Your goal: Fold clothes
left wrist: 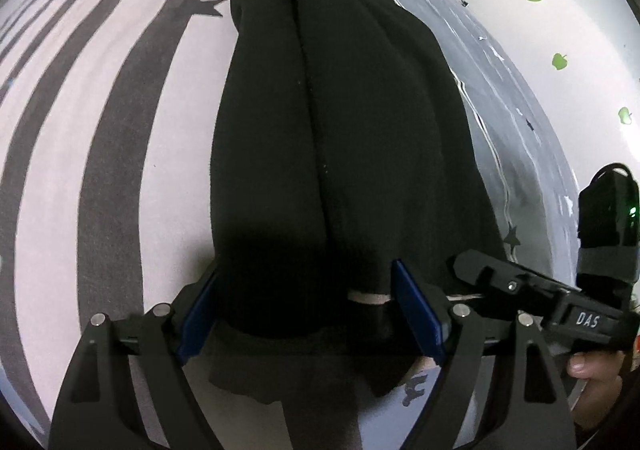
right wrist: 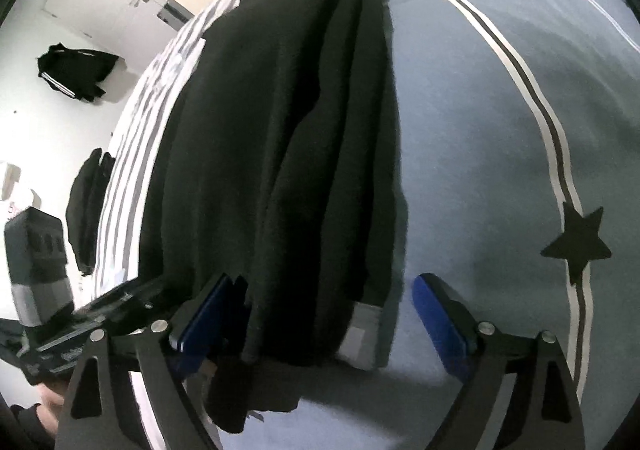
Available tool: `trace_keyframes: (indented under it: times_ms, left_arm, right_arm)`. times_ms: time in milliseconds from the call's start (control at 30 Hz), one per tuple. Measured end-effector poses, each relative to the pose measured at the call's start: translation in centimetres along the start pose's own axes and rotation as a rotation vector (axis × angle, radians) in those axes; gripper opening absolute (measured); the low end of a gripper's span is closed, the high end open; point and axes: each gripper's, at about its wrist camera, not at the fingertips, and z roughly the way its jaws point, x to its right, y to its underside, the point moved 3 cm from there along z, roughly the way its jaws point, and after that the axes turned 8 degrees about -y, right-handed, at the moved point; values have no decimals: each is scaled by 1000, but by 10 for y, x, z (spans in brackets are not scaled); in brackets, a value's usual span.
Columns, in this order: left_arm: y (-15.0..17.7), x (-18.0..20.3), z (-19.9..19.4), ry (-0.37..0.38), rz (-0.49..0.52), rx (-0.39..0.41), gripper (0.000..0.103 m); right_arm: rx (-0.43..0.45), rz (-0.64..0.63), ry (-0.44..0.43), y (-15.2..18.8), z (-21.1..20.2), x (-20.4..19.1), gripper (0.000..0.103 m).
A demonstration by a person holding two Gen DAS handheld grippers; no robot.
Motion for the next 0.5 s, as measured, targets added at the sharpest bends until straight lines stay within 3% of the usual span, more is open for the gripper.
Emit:
trace_keyframes:
  times_ms: [167,300,500]
  left_arm:
    - [1,-5,-3,9,-18,8,76]
    - [2,-9,-6,20,-4,8,63]
    - [3,0,-4,-8,39,23,47]
  right_arm:
    - [-7,-30,-39,-7,10,-6,84]
    - [-16,-55,-64,-18,23,-16,76]
    - [-42,-136,-5,-15,35,-28,66]
